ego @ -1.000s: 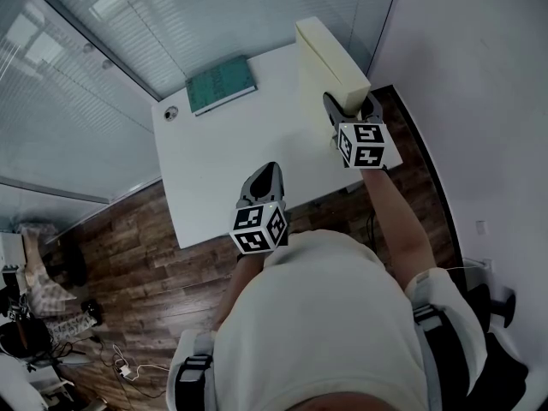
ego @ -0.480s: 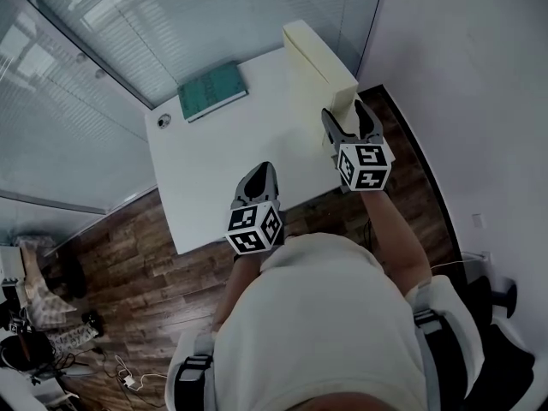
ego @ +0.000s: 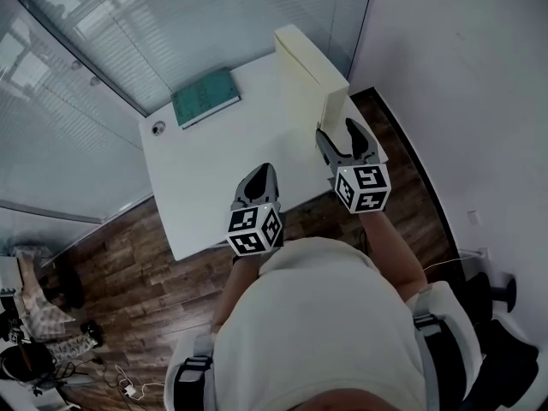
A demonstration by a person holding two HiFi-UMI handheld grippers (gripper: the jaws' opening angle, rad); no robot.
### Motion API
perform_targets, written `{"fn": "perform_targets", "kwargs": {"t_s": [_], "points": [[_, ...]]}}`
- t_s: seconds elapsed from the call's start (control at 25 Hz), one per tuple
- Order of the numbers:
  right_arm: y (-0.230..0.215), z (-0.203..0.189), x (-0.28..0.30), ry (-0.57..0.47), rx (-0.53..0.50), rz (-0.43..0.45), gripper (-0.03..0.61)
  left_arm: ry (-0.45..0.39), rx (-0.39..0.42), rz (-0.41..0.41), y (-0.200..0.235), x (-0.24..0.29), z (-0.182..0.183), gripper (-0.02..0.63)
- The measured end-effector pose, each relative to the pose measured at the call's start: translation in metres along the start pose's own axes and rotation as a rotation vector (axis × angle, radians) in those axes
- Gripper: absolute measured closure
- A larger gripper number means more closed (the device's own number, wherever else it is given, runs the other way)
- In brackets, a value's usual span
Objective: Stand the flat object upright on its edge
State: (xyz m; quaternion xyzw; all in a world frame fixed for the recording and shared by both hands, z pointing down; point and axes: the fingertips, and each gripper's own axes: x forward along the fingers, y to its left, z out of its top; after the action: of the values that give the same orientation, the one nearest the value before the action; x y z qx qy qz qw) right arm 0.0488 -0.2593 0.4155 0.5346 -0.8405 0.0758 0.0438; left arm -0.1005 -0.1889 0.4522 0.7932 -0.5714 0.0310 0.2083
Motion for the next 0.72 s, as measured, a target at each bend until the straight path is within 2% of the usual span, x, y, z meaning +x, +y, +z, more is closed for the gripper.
{"fn": "perform_targets", "kwargs": {"t_s": [0.32, 0.48, 0.72], "points": [[0.010, -0.001, -0.030, -0.014, 0.056, 0.014, 0.497, -0.007, 0.012, -0.019, -0.010, 0.002, 0.006, 0.592], [0.014, -0.008, -0.039, -0.006, 0.070, 0.030, 0.540, -0.002, 0.010, -0.019, -0.010, 0.003, 0.004, 0.592], [0.019, -0.014, -0.041, 0.007, 0.086, 0.040, 0.558, 0.010, 0.013, -0.024, -0.008, 0.003, 0.003, 0.592]]}}
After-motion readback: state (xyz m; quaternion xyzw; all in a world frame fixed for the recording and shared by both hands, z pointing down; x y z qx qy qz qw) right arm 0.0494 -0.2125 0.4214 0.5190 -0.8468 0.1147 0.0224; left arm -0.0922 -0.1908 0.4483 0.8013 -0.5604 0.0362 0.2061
